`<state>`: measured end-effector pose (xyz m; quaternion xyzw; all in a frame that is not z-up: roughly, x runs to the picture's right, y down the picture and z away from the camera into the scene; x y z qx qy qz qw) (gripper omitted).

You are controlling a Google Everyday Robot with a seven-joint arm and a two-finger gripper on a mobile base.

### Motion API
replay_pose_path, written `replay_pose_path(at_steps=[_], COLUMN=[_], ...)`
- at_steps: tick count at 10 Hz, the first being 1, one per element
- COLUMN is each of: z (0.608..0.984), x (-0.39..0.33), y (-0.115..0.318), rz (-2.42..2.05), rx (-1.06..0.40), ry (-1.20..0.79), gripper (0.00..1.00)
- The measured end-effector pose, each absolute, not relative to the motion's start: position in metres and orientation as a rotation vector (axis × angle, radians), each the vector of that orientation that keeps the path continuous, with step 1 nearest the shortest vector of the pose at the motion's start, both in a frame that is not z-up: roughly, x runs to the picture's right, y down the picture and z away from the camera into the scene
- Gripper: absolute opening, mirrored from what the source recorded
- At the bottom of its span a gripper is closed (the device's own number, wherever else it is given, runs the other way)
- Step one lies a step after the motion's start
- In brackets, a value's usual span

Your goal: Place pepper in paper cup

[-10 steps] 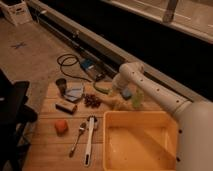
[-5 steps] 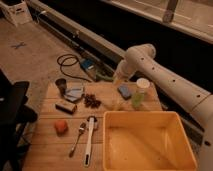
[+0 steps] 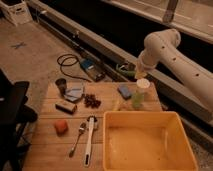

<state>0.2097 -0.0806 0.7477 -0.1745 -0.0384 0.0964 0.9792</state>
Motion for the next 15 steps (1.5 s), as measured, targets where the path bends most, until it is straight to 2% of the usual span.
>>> replay_pose_path(at_steps=[3, 12, 15], z=[0.732, 0.735, 0.74], x=[0.28, 0.29, 0.328], y=[-0.081, -0.08, -0.076], rz=[0.245, 0.245, 0.3], rx=[-0.37, -0.382, -0.386], ry=[0.036, 0.065, 0.13], gripper=[0.0, 0.0, 0.0])
